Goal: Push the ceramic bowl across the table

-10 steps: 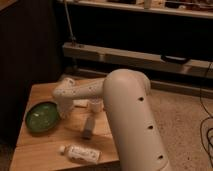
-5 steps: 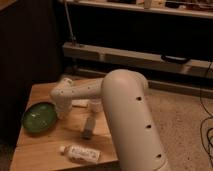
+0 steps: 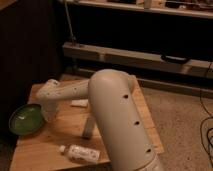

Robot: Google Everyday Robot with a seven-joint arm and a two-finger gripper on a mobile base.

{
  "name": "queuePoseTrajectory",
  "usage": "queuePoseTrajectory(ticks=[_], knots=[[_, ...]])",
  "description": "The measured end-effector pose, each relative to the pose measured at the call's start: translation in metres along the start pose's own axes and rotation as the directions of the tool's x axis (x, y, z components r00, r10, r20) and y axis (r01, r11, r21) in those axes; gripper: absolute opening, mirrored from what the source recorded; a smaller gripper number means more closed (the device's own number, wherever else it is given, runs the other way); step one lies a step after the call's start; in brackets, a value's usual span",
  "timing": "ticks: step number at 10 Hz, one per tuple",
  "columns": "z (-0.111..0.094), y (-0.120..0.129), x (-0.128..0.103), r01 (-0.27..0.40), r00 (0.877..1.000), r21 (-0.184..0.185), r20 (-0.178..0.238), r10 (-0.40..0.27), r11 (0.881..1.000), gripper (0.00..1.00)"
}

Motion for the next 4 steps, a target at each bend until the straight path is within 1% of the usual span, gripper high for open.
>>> queuePoseTrajectory(ticks=[1, 2, 3, 4], knots=[[-0.002, -0.003, -0.001, 0.013, 1.000, -0.016, 0.000, -0.013, 1.000, 0.00], [-0.002, -0.007, -0.001, 0.013, 1.000, -0.048, -0.002, -0.014, 0.999, 0.00], [0.001, -0.011, -0.005, -0.001, 1.000, -0.055, 0.007, 0.002, 0.998, 0.00], [0.001, 0.005, -0.003, -0.022, 1.000, -0.046, 0.004, 0.022, 0.999, 0.00]])
